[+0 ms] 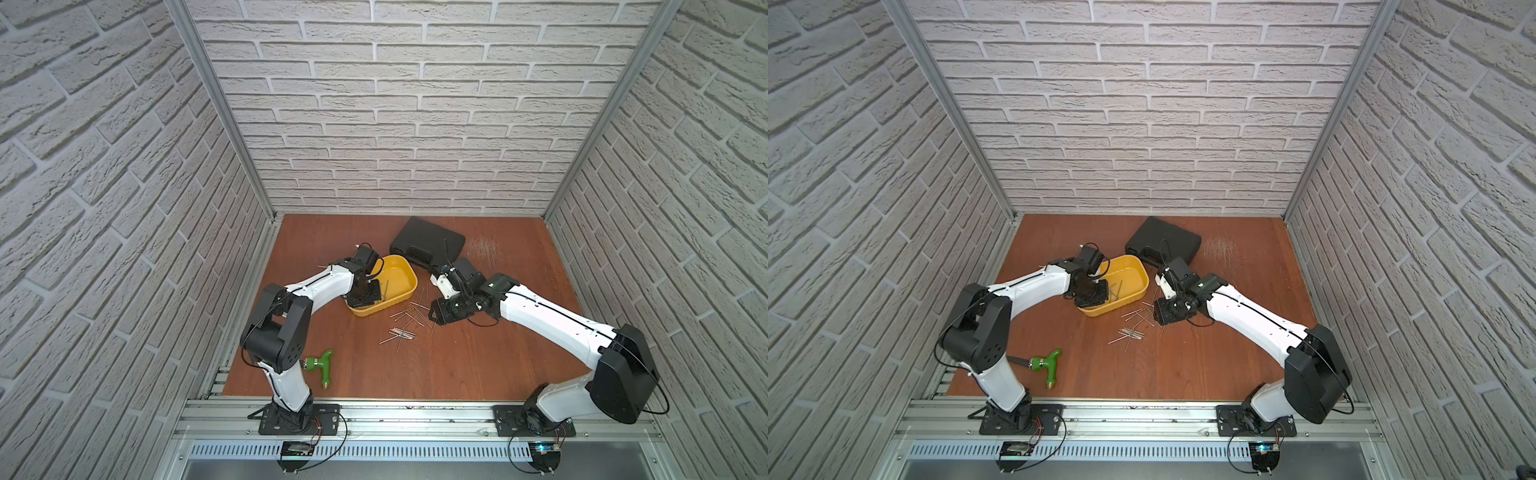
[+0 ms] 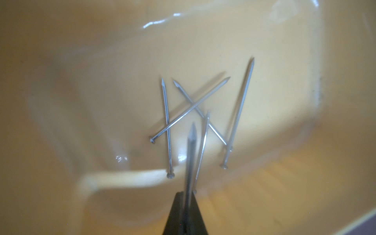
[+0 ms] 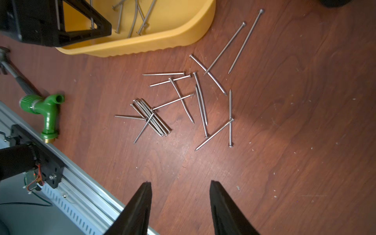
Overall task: Put the nails on the desktop into the storage box
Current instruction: Place the nail in the storage box.
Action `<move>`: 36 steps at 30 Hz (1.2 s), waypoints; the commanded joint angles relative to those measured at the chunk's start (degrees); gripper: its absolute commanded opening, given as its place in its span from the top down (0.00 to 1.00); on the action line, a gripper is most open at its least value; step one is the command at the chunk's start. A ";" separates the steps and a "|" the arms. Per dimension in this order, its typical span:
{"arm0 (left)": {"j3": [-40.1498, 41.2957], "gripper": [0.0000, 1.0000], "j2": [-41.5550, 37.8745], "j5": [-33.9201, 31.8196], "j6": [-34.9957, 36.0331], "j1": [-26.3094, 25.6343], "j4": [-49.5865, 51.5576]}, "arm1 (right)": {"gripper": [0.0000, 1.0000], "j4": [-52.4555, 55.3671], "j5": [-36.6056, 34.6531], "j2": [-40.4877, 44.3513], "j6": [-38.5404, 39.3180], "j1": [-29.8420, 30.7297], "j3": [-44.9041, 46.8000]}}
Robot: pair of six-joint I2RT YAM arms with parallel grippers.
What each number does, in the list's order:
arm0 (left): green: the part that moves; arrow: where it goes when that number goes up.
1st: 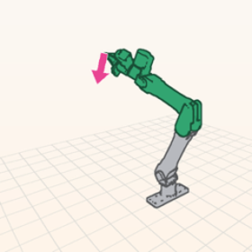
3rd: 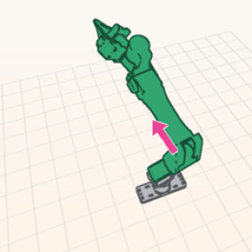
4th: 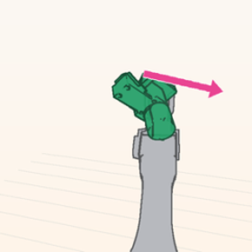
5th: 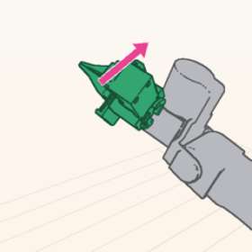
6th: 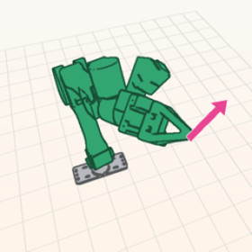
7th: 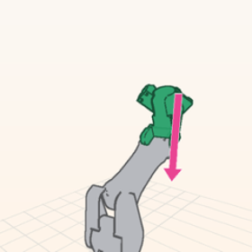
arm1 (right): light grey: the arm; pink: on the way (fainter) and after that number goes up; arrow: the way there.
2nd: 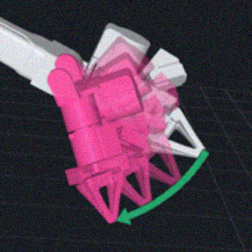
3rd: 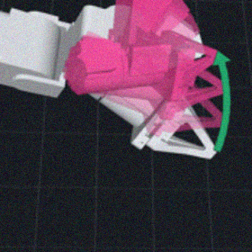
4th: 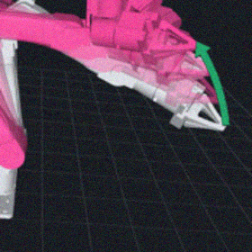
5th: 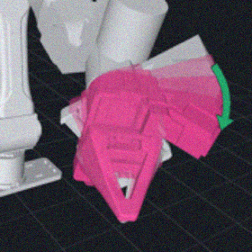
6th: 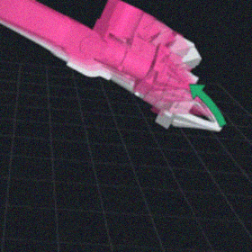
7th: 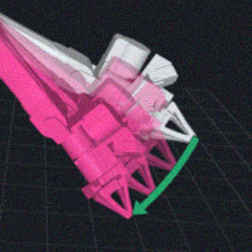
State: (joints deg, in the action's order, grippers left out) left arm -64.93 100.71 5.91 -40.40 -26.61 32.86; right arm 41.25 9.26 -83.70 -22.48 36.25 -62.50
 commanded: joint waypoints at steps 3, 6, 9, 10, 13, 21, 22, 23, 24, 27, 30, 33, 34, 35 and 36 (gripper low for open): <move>-1.67 1.00 1.68 0.50 -0.46 0.59 -1.31 | 0.48 -0.48 -3.12 0.04 0.71 1.10 1.98; -1.78 0.96 2.18 0.70 -0.58 0.71 -1.23 | 0.48 -0.43 -4.01 -0.29 0.75 1.18 2.60; -1.39 0.86 2.09 0.77 -0.64 0.75 -1.22 | 0.47 -0.44 -4.51 -0.91 0.86 1.19 2.91; -1.26 0.83 2.01 0.84 -0.62 0.72 -1.26 | 0.47 -0.39 -4.56 -1.17 0.84 1.19 2.97; -0.69 0.78 1.38 0.85 -0.87 0.70 -1.48 | 0.47 -0.36 -4.99 -1.89 0.89 1.29 2.76; 0.50 0.73 -2.56 1.47 -1.94 0.72 -1.41 | 0.47 0.29 -6.68 -4.76 0.95 1.38 2.15; 0.63 0.73 -3.79 1.47 -2.07 0.60 -1.19 | 0.47 0.53 -6.77 -5.48 0.89 1.44 1.88; 0.68 0.72 -4.85 1.32 -2.07 0.52 -0.90 | 0.47 0.62 -6.71 -6.03 1.02 1.43 1.68; 0.51 0.71 -6.38 1.05 -1.93 0.26 -0.32 | 0.47 0.48 -6.77 -6.52 0.88 1.54 1.59; -0.06 0.67 -10.64 0.09 -1.04 -0.96 1.83 | 0.49 0.40 -7.05 -7.89 0.13 1.81 1.42; -0.72 0.62 -14.54 -1.12 0.80 -2.45 4.24 | 0.52 0.10 -6.75 -9.08 -1.58 2.35 1.33; -0.66 0.60 -17.28 -1.34 2.12 -3.60 6.47 | 0.54 -0.41 -6.85 -10.11 -3.23 3.66 1.58; -0.20 0.59 -18.20 -1.40 2.34 -3.77 6.93 | 0.54 -0.39 -7.09 -10.61 -3.69 4.11 1.59; 0.33 0.59 -19.01 -1.23 2.44 -3.90 7.12 | 0.54 -0.51 -7.29 -11.04 -4.09 4.48 1.59; 1.02 0.59 -19.94 -0.97 2.38 -4.01 7.02 | 0.54 -0.71 -7.32 -11.49 -4.36 4.69 1.59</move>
State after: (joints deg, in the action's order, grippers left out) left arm -64.99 82.72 5.43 -39.59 -30.28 37.30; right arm 41.34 2.72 -94.04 -24.86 39.75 -60.27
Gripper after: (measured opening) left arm 0.413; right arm 0.462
